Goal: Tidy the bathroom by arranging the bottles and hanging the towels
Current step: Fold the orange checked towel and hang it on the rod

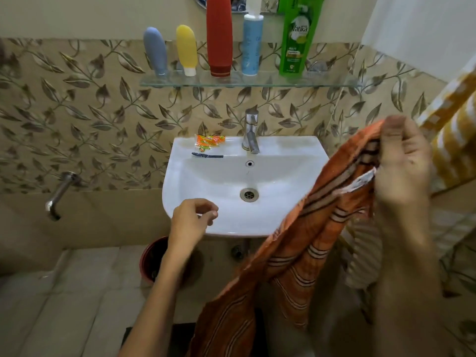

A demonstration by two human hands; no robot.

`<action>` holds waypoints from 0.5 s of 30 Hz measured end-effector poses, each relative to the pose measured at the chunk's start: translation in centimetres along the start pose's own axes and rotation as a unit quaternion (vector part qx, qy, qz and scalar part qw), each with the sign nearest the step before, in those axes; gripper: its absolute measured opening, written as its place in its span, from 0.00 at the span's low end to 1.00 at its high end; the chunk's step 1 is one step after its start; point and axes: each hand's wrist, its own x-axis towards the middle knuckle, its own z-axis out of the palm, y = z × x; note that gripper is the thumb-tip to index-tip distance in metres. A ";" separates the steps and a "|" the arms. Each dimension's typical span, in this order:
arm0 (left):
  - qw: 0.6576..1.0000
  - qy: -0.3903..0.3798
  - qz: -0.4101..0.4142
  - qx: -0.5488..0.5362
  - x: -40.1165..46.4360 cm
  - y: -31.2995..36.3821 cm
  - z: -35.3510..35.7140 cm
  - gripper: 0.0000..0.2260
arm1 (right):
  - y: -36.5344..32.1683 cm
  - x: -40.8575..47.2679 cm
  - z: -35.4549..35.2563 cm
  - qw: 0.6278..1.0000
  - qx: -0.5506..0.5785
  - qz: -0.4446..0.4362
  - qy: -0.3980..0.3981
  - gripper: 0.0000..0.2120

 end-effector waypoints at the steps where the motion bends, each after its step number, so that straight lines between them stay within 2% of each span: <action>1: 0.999 -0.033 0.013 -0.018 -0.1 0.2 0.0 0.04 | 0.2 0.0 -0.3 1.000 -0.004 0.013 -0.024 0.15; 4: 0.980 -0.142 0.080 -0.116 -0.8 3.0 0.9 0.07 | 0.7 -0.7 0.5 0.981 -0.009 0.053 -0.184 0.13; 6: 0.955 -0.206 0.116 -0.180 -1.6 5.0 2.3 0.11 | 0.9 -1.4 1.8 0.962 -0.051 0.022 -0.268 0.13; 8: 0.942 -0.209 0.149 -0.216 -2.2 6.0 3.4 0.07 | 1.1 -1.8 3.0 0.947 -0.075 0.003 -0.311 0.13; 11: 0.946 -0.168 0.158 -0.229 -2.2 5.4 4.1 0.07 | 1.9 -2.2 3.5 0.945 -0.087 -0.005 -0.314 0.16; 15: 0.951 -0.184 0.126 -0.216 -1.5 3.6 4.1 0.03 | 2.3 -2.1 3.5 0.964 -0.052 0.016 -0.259 0.15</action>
